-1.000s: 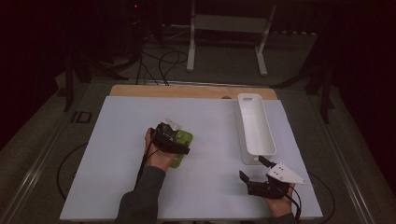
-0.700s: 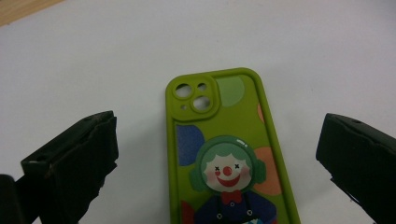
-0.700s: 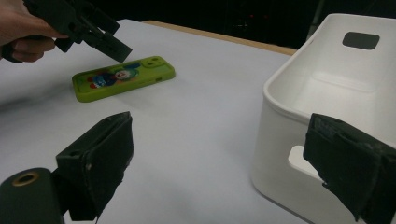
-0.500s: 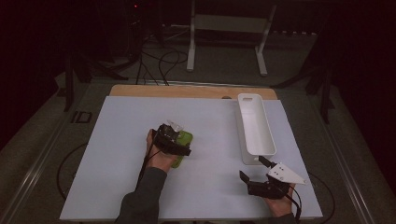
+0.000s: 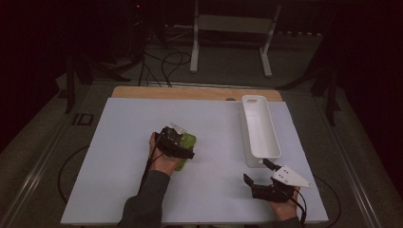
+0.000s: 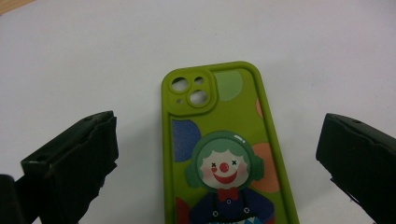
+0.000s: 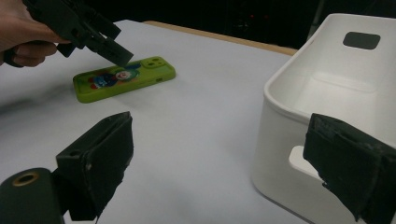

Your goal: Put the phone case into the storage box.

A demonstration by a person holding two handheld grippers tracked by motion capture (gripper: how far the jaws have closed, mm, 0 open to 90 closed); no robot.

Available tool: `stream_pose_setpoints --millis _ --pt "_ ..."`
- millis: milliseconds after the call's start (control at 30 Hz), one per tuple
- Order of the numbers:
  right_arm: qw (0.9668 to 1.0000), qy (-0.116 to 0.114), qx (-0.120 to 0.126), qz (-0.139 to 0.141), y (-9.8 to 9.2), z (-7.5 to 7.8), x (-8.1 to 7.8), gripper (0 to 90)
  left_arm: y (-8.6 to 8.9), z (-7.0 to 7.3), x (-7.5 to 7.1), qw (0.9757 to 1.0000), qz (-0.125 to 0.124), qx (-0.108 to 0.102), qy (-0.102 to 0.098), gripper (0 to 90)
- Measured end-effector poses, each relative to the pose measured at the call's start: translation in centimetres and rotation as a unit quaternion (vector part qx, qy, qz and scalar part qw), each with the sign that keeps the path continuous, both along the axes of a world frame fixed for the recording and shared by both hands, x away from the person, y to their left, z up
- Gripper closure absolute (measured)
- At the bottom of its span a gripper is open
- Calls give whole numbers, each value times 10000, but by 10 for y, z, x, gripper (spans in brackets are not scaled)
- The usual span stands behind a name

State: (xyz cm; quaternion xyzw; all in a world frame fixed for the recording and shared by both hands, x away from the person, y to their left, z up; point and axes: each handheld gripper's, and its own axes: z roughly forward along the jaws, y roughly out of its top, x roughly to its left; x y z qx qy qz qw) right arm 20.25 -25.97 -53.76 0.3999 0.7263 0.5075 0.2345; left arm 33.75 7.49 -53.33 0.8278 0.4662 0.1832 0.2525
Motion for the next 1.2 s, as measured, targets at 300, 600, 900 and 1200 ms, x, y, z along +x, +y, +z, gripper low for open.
stream_pose_setpoints --millis 300,600,900,1200 --pt "10000 0 -7 0 0 0 0 83 -1 -4 -1 10000 0 -23 81 0" --pt "10000 -14 -14 -6 -1 0 0 83 -4 -7 -2 9999 7 -24 112 0" --pt "10000 -16 -10 -13 -1 0 0 83 -4 -11 -2 9998 51 15 174 0" --pt "10000 -10 -7 -19 -1 1 0 83 -6 -16 -1 9997 75 64 236 0"
